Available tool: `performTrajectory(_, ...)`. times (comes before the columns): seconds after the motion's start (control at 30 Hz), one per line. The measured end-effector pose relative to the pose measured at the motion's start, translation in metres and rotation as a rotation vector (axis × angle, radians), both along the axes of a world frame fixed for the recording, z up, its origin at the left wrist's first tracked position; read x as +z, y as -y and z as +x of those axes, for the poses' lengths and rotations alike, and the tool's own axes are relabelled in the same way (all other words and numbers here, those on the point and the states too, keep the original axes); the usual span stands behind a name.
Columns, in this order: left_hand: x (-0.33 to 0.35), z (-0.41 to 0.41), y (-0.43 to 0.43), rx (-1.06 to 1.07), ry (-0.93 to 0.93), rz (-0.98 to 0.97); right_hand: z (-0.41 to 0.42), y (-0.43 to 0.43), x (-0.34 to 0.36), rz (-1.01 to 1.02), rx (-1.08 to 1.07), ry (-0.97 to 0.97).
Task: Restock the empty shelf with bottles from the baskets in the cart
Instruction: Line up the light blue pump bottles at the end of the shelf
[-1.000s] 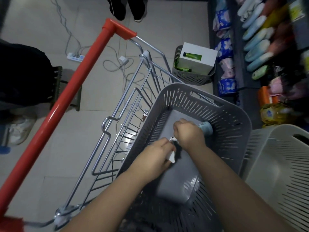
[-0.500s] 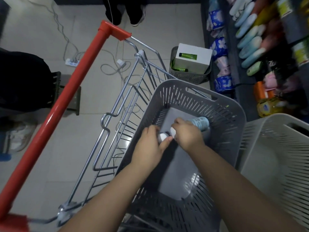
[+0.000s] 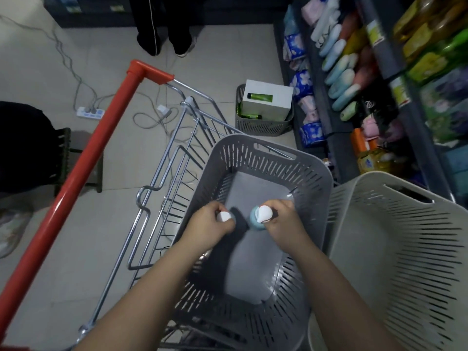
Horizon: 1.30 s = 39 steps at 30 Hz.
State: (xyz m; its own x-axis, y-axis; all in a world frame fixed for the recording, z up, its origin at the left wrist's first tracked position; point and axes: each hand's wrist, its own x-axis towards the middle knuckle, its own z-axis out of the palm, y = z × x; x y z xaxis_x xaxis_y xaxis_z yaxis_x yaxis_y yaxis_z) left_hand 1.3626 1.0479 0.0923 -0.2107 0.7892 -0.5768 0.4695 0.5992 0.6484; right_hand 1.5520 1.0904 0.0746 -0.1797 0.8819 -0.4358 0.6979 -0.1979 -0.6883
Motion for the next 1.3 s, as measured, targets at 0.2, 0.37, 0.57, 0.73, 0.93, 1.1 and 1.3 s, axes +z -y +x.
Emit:
performTrajectory(0.2,0.007,-0.002,0.004,-0.102,0.005,-0.062,-0.005,0.011,0.019,-0.013,0.126,0.114)
performTrajectory(0.37,0.007,0.005,0.001,0.125,0.218,-0.096,-0.024,0.009,0.019,-0.078,-0.043,0.097)
performTrajectory(0.57,0.014,0.000,0.007,0.105,0.227,-0.055,-0.028,0.017,0.021,-0.312,-0.314,-0.265)
performTrajectory(0.73,0.047,-0.001,0.001,0.101,0.379,-0.023,-0.026,0.026,0.055,-0.380,-0.355,-0.449)
performTrajectory(0.93,0.107,-0.017,-0.020,-0.163,0.535,-0.065,-0.006,0.038,0.111,-0.238,-0.394,-0.436)
performTrajectory(1.1,0.156,-0.013,-0.032,-0.419,0.576,-0.077,0.019,0.071,0.169,-0.029,-0.507,-0.508)
performTrajectory(1.3,0.219,0.030,-0.028,-0.603,0.598,-0.066,0.049,0.106,0.233,0.118,-0.603,-0.636)
